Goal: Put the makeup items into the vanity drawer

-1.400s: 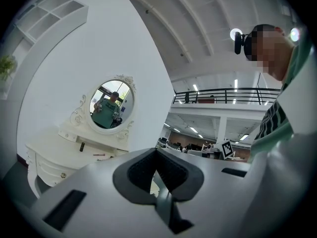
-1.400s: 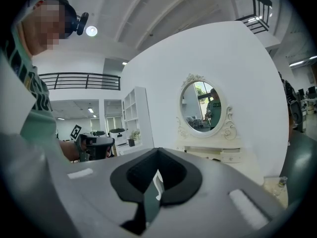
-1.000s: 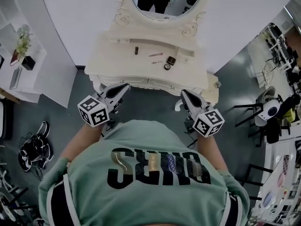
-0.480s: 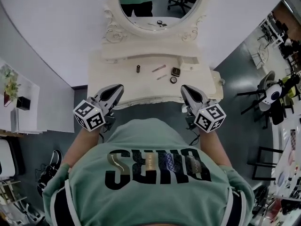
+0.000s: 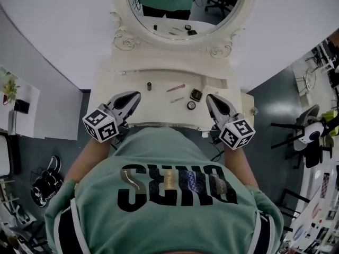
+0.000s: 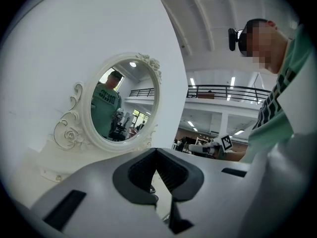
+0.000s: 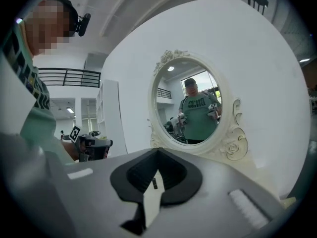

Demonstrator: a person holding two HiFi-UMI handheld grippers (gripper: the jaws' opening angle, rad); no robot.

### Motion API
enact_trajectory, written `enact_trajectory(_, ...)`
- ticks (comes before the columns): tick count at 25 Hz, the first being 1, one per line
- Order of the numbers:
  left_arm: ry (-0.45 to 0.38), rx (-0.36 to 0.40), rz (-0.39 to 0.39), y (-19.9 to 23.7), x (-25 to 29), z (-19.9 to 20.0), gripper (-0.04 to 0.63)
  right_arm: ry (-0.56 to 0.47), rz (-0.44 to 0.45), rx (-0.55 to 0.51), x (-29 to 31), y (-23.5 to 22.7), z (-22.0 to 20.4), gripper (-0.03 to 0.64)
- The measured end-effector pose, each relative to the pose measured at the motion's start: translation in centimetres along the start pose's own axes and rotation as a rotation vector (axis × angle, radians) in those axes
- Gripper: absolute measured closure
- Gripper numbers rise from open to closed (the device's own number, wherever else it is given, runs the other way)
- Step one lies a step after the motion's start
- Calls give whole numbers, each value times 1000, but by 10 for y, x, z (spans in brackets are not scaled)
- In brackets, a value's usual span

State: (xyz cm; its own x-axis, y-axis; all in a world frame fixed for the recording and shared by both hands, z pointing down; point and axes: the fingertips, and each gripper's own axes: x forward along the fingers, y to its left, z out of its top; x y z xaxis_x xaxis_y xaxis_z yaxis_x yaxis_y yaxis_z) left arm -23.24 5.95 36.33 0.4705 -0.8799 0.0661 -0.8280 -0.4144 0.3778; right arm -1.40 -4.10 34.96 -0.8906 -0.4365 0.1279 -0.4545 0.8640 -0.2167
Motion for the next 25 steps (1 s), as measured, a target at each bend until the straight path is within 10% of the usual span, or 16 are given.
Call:
enact_trajectory(9,-4,-57,191,-2,93,-19,591,32,154,-30,33,-104,18,607)
enact_trajectory(25,238,52,310,129,86,-96,531,114,66,-4,85,-81,-27,606)
